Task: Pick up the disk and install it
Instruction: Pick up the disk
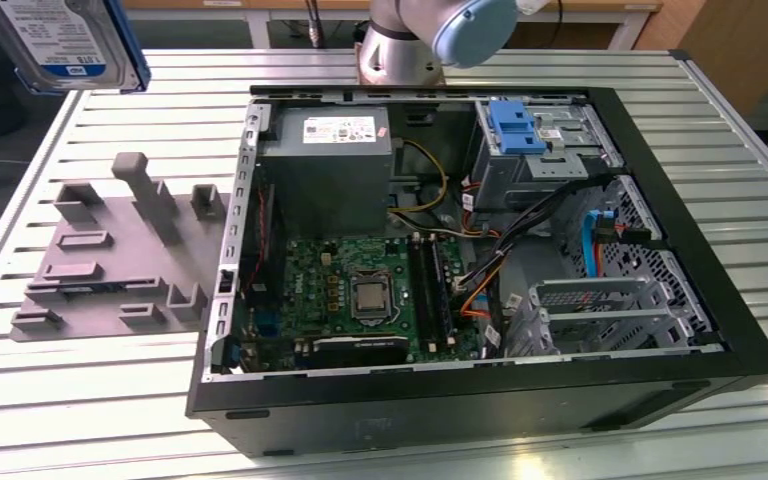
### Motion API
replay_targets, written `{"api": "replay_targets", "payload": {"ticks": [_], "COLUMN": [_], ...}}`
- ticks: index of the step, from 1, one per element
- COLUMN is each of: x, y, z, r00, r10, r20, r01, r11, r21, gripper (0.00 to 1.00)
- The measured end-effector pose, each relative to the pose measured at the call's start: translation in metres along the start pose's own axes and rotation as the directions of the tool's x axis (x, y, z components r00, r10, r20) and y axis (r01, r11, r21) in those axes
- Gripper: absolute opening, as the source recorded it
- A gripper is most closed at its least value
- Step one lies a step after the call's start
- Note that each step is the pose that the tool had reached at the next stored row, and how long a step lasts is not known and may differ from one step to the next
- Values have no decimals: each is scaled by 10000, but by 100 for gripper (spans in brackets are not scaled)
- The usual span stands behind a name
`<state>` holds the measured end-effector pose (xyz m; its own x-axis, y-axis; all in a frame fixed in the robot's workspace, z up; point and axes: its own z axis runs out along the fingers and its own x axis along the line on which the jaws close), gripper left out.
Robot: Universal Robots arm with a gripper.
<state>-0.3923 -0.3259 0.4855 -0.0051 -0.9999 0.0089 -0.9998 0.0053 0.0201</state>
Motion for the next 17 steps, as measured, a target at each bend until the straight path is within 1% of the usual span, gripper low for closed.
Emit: {"api": "replay_targets", "payload": {"ticks": [2,4,5,6,9,12,15,17], "x": [28,32,32,32,31,31,31,32], "y": [0,-8,-22,-47,-148,-223,-268,-274], "z": [1,0,0,0,-3,-4,-5,-5], "r00": [10000,10000,10000,10000,10000,10000,10000,10000], "r10": [0,2,1,2,1,1,1,2], "r20": [-2,-18,-21,-22,-24,-26,-32,-34], "r01": [0,-2,-1,-2,-1,-1,-1,-2], "r11": [10000,10000,10000,10000,10000,10000,10000,10000], "r21": [0,0,-1,1,-8,-10,-11,-11], "gripper": [36,36,36,36,36,36,36,36]}}
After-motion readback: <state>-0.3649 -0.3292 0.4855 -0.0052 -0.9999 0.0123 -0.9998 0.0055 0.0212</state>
